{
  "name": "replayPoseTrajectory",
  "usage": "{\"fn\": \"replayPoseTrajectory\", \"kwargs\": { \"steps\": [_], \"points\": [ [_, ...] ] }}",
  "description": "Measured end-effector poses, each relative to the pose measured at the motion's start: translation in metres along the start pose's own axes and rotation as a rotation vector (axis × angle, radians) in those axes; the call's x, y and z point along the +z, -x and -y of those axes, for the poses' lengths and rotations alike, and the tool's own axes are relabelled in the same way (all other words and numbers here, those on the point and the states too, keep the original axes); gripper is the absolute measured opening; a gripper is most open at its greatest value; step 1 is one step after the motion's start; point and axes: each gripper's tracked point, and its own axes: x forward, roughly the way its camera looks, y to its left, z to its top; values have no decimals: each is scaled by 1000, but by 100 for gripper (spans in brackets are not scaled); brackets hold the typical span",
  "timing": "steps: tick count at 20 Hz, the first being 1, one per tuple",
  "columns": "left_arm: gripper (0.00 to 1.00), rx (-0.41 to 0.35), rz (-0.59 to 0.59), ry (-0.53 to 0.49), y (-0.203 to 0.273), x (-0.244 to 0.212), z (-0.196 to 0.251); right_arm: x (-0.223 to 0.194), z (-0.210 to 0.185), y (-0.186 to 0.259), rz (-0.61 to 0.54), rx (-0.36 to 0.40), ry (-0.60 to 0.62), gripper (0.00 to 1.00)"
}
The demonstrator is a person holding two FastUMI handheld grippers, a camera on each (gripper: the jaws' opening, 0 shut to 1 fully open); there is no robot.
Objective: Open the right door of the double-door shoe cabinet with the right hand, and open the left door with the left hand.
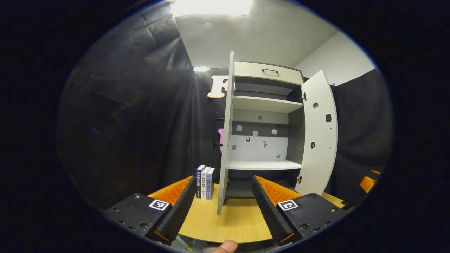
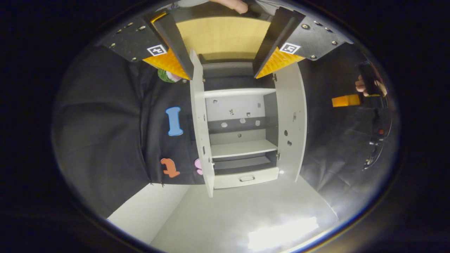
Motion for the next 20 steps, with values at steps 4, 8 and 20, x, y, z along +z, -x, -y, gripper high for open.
{"fn": "replayPoseTrajectory", "kwargs": {
  "steps": [4, 8, 20],
  "points": [
    [96, 10, -9, -21, 9, -15, 0, 9, -4, 1, 19, 0, -1, 97],
    [93, -49, -33, -61, 12, -27, 20, 11, -4, 1, 23, -8, 41, 100],
    [96, -122, -13, -92, 16, -29, 52, 1, 13, -4, 5, -66, 35, 98]
  ]
}}
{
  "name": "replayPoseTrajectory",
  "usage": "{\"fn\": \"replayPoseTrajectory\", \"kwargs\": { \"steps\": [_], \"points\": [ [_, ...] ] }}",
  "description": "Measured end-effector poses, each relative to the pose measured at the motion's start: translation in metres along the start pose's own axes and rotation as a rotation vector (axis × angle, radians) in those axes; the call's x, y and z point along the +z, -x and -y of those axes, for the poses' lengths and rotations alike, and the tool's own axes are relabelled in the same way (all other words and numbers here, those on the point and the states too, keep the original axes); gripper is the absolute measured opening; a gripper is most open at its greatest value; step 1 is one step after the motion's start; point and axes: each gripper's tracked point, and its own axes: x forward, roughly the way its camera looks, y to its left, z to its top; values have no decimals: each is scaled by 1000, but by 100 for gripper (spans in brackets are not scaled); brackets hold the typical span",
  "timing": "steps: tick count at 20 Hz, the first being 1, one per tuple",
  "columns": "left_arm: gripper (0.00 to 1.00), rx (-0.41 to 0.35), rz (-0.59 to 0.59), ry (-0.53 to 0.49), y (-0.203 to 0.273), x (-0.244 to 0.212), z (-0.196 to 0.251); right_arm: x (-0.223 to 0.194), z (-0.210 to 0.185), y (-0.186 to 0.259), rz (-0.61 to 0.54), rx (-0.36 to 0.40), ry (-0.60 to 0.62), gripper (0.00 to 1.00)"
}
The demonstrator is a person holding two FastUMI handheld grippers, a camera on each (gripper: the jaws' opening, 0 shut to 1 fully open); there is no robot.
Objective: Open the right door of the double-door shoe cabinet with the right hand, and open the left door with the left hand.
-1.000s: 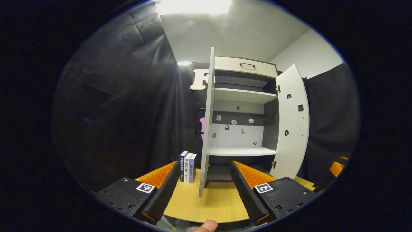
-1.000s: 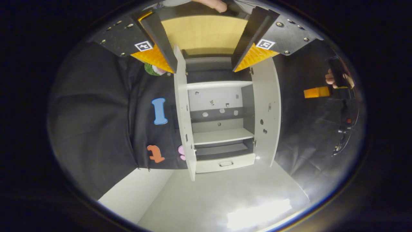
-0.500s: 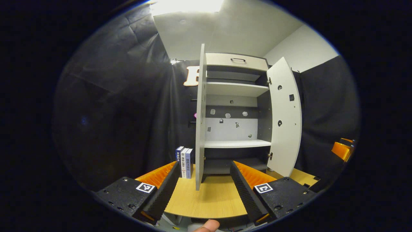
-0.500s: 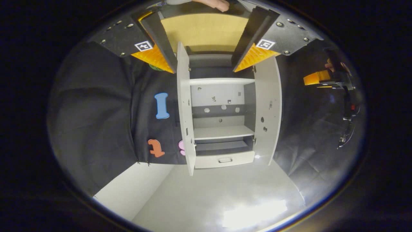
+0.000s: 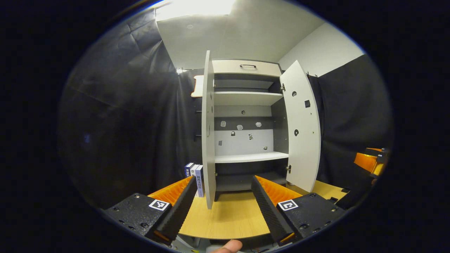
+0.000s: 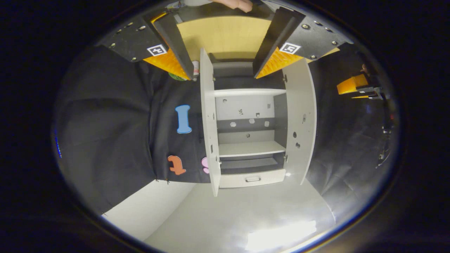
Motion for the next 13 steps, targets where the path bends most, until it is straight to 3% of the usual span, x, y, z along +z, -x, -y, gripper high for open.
{"fn": "replayPoseTrajectory", "kwargs": {
  "steps": [13],
  "points": [
    [96, -16, 10, 19, 0, 1, 2, -8, -8, 1, 0, 27, 25, 100]
  ]
}}
